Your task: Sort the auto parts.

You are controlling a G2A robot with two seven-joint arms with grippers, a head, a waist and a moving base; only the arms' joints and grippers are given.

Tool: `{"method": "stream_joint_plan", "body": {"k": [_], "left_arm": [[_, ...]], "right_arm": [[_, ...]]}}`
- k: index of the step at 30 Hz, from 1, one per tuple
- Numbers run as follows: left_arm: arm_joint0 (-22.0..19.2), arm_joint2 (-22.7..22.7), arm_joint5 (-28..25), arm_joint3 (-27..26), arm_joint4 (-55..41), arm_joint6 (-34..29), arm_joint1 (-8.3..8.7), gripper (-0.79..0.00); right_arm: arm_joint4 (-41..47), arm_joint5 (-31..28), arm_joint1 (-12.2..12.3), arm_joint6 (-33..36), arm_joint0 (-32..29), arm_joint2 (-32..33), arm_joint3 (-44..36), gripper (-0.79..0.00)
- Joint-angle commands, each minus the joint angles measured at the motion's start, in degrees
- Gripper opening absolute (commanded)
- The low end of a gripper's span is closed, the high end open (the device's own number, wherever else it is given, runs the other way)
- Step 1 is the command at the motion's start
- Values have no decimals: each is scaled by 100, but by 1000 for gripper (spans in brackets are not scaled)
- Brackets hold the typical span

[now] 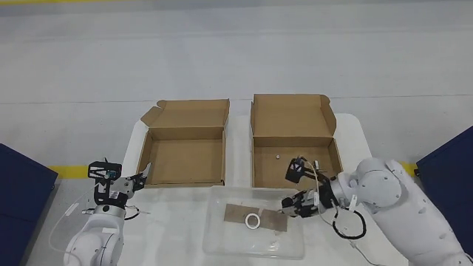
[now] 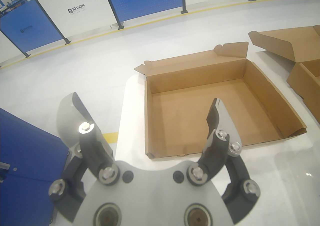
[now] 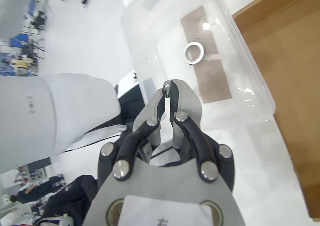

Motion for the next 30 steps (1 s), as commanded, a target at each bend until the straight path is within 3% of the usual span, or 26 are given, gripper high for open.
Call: {"method": "stream_joint_plan", "body": {"k": [1, 10, 17, 26, 30], "left_arm": [[0, 0, 0, 0, 0, 0, 0, 0], [0, 0, 0, 0, 0, 0, 0, 0], [0, 0, 0, 0, 0, 0, 0, 0], [0, 0, 0, 0, 0, 0, 0, 0], [0, 0, 0, 0, 0, 0, 0, 0]], "right_arm": [[864, 121, 88, 114, -4, 92, 160, -785], [3683, 415, 406, 410, 63, 231, 499, -785], [5254, 751, 341, 747, 321, 39, 234, -785], [5255, 760, 339, 709, 315, 35, 215, -785], [6072, 981, 275, 747, 364, -15, -51, -785]]}}
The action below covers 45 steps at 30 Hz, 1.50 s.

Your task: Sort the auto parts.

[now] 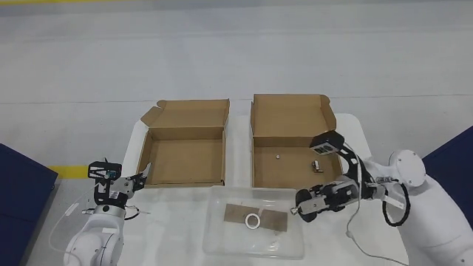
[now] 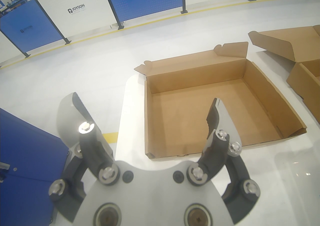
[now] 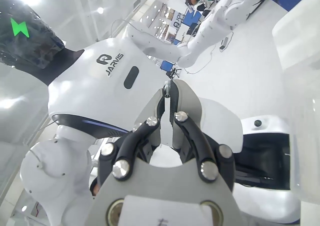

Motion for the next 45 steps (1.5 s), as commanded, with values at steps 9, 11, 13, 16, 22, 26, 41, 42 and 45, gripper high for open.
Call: {"method": "stream_joint_plan", "body": {"k": [9, 11, 13, 16, 22, 26, 41, 42, 45], "left_arm": [[0, 0, 0, 0, 0, 0, 0, 0], [0, 0, 0, 0, 0, 0, 0, 0], [0, 0, 0, 0, 0, 0, 0, 0], [0, 0, 0, 0, 0, 0, 0, 0], [0, 0, 0, 0, 0, 0, 0, 0], [0, 0, 0, 0, 0, 0, 0, 0], [0, 0, 0, 0, 0, 0, 0, 0], [0, 0, 0, 0, 0, 0, 0, 0], [0, 0, 0, 0, 0, 0, 0, 0]], "right_arm": [[2251, 759, -145, 61, 446, -266, -346, -785], [2434, 864, -172, 61, 534, -310, -375, -785], [2586, 978, -200, 61, 606, -351, -389, -785], [2658, 1020, -212, 61, 634, -350, -377, -785], [2658, 1020, -212, 61, 634, -350, -377, -785], [3080, 1238, -271, -120, 575, -405, -594, -785], [4068, 1574, -568, -664, 719, -472, -437, -785], [4114, 1587, -586, -705, 707, -473, -438, -785], [4146, 1587, -603, -730, 699, -468, -441, -785]]}}
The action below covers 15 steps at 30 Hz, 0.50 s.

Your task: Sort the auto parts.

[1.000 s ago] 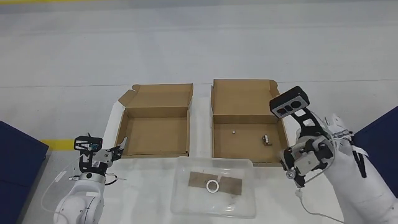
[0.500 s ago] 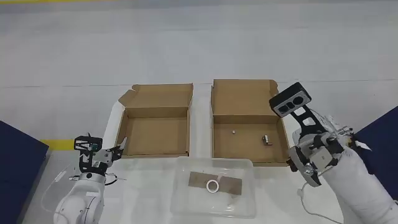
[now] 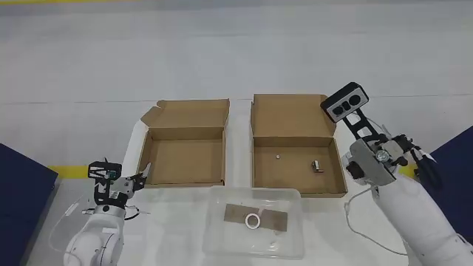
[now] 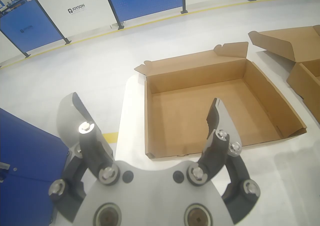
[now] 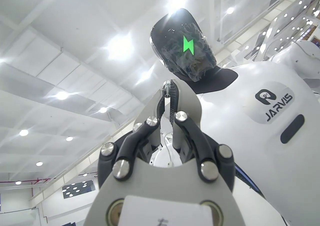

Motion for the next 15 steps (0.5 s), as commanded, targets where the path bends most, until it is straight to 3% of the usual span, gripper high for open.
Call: {"method": "stream_joint_plan", "body": {"k": [1, 9, 15], "left_arm": [[0, 0, 0, 0, 0, 0, 0, 0], [0, 0, 0, 0, 0, 0, 0, 0], [0, 0, 0, 0, 0, 0, 0, 0]], "right_arm": [[-3, -1, 1, 4, 1, 0, -1, -785], [-20, 0, -7, -107, -26, 12, -60, -785], [479, 119, -104, -217, -204, 66, -211, -785]]}}
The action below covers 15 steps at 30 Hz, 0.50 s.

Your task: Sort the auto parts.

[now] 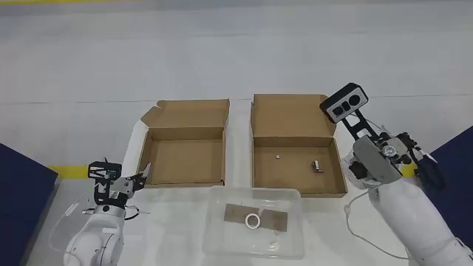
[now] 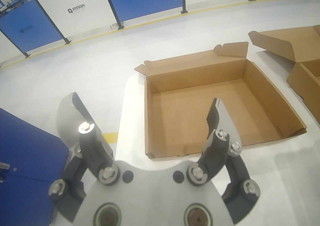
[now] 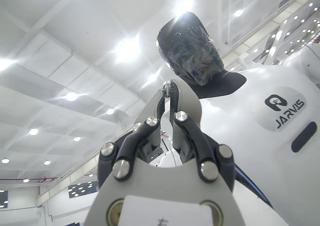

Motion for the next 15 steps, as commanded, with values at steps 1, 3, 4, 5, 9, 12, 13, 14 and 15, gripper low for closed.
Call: {"method": "stream_joint_plan", "body": {"k": [1, 3, 4, 5, 9, 12, 13, 14, 15], "left_arm": [[0, 0, 0, 0, 0, 0, 0, 0], [0, 0, 0, 0, 0, 0, 0, 0], [0, 0, 0, 0, 0, 0, 0, 0], [0, 0, 0, 0, 0, 0, 0, 0], [0, 0, 0, 0, 0, 0, 0, 0], [0, 0, 0, 0, 0, 0, 0, 0], [0, 0, 0, 0, 0, 0, 0, 0], [0, 0, 0, 0, 0, 0, 0, 0], [0, 0, 0, 0, 0, 0, 0, 0]], "right_arm": [[205, 30, -37, 6, -41, 8, -13, -785], [410, 55, -79, 23, -79, 4, -33, -785], [487, 64, -100, 27, -91, 4, -37, -785], [542, 75, -120, 31, -99, 4, -42, -785], [71, 167, -150, -95, -62, 90, 27, -785], [-453, 254, -148, -172, -78, 197, 33, -785], [-601, 281, -148, -186, -85, 230, 31, -785], [-694, 300, -148, -196, -89, 251, 28, -785], [-863, 331, -149, -200, -96, 292, 12, -785]]}}
